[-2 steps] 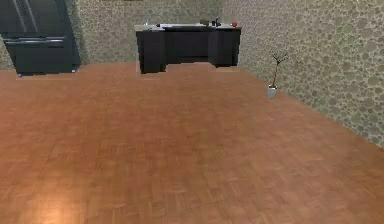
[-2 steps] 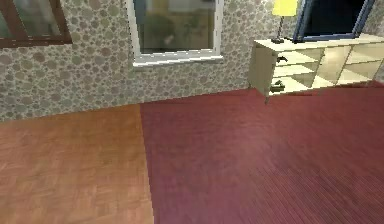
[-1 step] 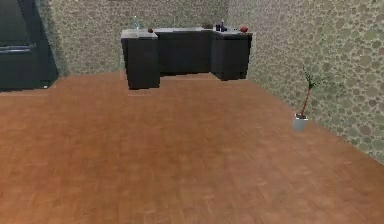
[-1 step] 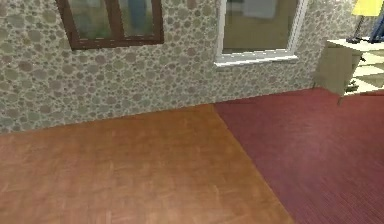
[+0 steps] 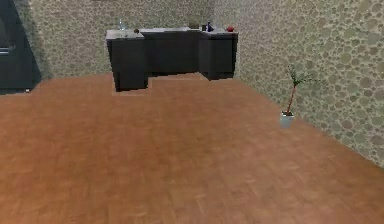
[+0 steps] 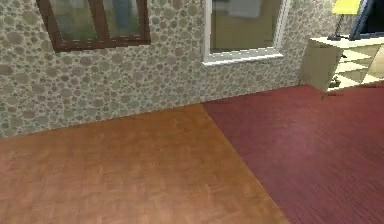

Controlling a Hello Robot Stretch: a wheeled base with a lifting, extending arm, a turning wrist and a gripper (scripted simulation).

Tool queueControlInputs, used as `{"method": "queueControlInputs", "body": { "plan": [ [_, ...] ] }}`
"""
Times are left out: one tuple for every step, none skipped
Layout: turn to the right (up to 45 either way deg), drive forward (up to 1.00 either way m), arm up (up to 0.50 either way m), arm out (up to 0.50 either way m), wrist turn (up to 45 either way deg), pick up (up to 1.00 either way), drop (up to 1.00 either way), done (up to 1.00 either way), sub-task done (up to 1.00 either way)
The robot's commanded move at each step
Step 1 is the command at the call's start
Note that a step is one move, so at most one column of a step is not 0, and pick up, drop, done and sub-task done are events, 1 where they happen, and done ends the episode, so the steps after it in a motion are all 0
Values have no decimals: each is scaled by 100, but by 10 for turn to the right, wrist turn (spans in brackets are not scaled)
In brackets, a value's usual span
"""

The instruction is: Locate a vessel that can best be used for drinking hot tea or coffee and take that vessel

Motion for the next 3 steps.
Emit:
{"method": "queueControlInputs", "body": {
  "plan": [
    [0, 100, 0, 0, 0, 0, 0, 0, 0],
    [0, 100, 0, 0, 0, 0, 0, 0, 0],
    [0, 100, 0, 0, 0, 0, 0, 0, 0]
  ]
}}
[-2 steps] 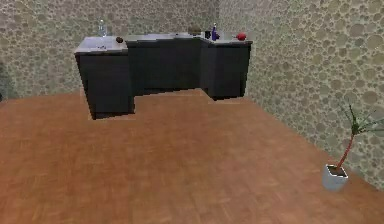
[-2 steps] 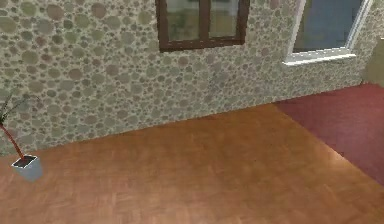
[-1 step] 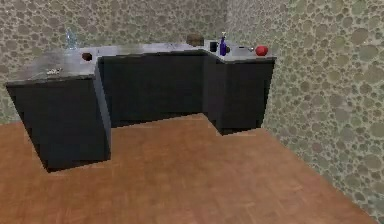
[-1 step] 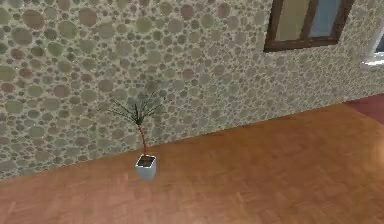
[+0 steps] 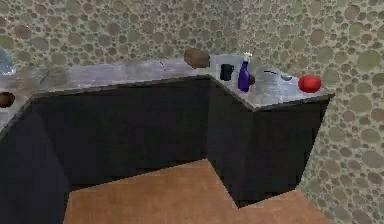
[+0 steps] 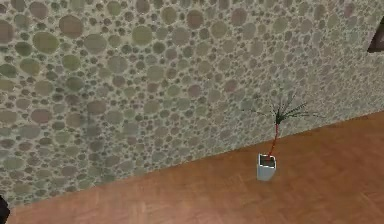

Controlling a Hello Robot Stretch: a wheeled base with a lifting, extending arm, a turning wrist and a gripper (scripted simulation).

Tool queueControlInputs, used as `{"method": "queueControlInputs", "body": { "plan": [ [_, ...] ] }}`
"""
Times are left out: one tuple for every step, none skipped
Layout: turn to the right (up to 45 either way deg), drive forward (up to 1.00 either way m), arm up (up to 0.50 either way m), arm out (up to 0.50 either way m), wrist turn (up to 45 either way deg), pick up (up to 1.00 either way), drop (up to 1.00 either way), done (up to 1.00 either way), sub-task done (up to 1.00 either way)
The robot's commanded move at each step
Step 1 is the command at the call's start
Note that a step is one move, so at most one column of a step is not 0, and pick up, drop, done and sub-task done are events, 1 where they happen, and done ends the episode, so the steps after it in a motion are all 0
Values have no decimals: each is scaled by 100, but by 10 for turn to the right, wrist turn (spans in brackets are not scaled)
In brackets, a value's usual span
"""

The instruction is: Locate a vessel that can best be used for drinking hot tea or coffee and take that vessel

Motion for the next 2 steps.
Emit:
{"method": "queueControlInputs", "body": {
  "plan": [
    [0, 50, 0, 0, 0, 0, 0, 0, 0],
    [-450, 0, 0, 0, 0, 0, 0, 0, 0]
  ]
}}
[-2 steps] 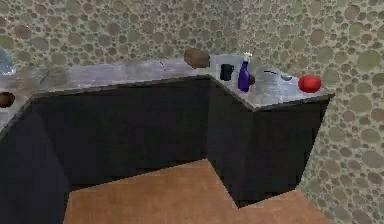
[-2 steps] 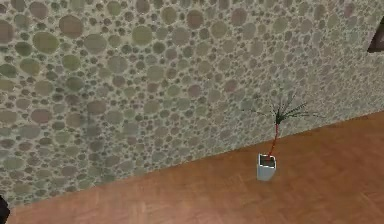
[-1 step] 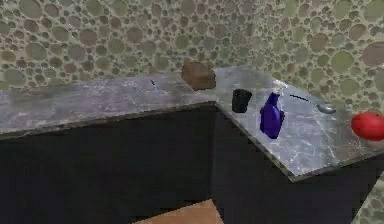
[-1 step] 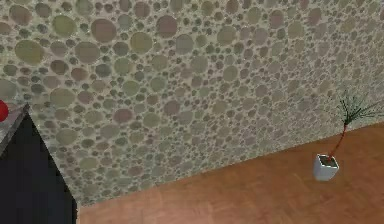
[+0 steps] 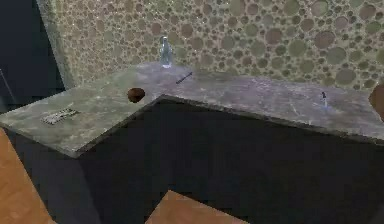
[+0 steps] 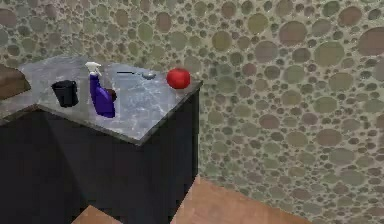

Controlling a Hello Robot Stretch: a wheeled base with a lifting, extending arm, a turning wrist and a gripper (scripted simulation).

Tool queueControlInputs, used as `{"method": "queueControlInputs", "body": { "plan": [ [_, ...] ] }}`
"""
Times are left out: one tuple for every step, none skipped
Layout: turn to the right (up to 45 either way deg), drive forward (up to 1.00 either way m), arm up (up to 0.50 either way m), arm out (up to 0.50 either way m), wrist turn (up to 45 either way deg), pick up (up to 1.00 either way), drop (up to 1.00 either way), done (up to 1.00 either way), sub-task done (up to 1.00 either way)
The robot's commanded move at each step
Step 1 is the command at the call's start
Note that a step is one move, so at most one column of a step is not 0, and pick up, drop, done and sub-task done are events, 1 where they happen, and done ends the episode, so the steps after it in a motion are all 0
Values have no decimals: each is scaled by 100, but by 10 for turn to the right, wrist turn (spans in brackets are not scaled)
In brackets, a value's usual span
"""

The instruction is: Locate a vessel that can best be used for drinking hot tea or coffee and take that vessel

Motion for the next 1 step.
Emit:
{"method": "queueControlInputs", "body": {
  "plan": [
    [-270, 0, 0, 0, 0, 0, 0, 0, 0]
  ]
}}
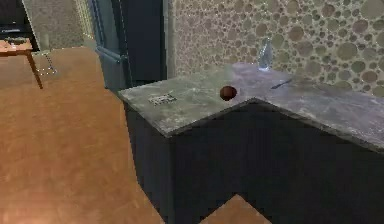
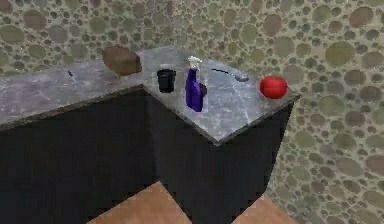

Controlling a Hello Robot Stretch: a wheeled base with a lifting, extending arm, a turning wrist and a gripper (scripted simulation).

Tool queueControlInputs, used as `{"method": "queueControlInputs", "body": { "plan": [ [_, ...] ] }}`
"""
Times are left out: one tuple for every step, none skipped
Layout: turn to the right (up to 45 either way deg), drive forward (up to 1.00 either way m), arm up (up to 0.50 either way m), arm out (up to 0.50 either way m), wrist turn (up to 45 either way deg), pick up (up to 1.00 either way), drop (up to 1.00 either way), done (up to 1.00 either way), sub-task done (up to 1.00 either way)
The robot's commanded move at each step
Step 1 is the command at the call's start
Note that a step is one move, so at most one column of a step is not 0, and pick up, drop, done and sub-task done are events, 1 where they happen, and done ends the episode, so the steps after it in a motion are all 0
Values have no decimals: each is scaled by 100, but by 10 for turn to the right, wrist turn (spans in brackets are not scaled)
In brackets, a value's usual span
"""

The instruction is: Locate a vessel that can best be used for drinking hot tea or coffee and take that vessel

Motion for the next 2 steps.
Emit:
{"method": "queueControlInputs", "body": {
  "plan": [
    [450, 0, 0, 0, 0, 0, 0, 0, 0],
    [180, 0, 0, 0, 0, 0, 0, 0, 0]
  ]
}}
